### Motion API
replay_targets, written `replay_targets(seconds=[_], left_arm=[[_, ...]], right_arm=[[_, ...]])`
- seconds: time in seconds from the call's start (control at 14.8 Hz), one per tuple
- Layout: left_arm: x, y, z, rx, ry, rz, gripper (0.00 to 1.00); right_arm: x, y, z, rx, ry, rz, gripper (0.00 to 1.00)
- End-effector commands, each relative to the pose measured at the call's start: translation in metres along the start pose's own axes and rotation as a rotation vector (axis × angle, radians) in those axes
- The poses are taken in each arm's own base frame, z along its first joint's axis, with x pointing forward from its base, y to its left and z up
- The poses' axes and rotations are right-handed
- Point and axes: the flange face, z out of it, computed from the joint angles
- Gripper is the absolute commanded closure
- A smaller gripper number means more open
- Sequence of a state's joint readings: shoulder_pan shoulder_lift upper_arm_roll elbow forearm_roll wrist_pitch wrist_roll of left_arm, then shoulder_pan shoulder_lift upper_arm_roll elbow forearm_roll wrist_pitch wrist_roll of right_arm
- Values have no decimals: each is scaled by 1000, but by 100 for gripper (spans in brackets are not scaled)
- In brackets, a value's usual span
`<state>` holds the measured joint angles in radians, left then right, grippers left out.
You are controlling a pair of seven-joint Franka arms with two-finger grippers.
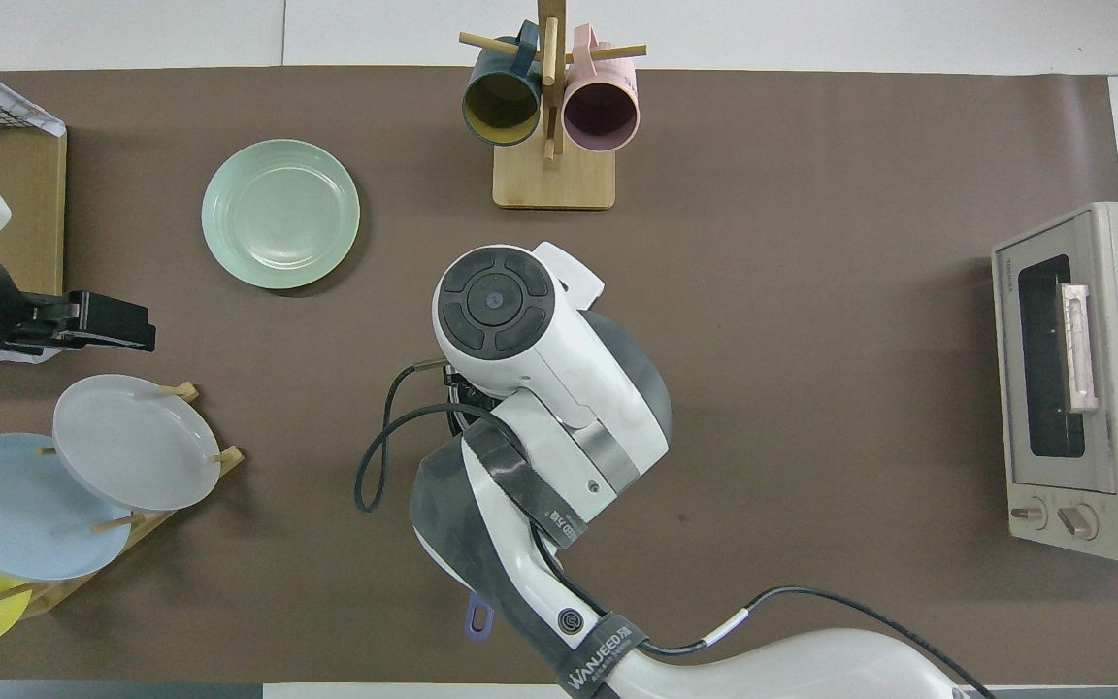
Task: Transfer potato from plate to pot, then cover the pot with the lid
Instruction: 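Lower the glass lid onto the pan with the right gripper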
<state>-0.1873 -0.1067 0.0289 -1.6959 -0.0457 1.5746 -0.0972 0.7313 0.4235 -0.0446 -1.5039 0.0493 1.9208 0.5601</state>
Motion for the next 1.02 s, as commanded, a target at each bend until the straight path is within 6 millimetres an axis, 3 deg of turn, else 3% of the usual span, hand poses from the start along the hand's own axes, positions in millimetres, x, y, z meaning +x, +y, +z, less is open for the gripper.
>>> replay_targets(seconds=[0.0, 0.14, 0.34, 0.61, 0.75, 0.95], left_arm=[[1, -3, -4, -7, 19, 10, 0], [16, -13, 8, -6, -1, -11, 0], [25, -20, 4, 43, 46, 36, 0], [24, -34, 3, 46, 28, 45, 0], [22, -32, -7, 43, 20, 47, 0], [19, -26, -3, 42, 14, 46, 0]], right_arm=[[-8, -11, -9, -17, 0, 28, 100], [-11, -11, -8, -25, -13, 29, 100], [-19, -19, -2, -32, -21, 32, 100], [-19, -18, 4, -29, -14, 62, 100], [-21, -16, 12, -26, -10, 55, 100], [-23, -14, 20, -15, 8, 54, 100]])
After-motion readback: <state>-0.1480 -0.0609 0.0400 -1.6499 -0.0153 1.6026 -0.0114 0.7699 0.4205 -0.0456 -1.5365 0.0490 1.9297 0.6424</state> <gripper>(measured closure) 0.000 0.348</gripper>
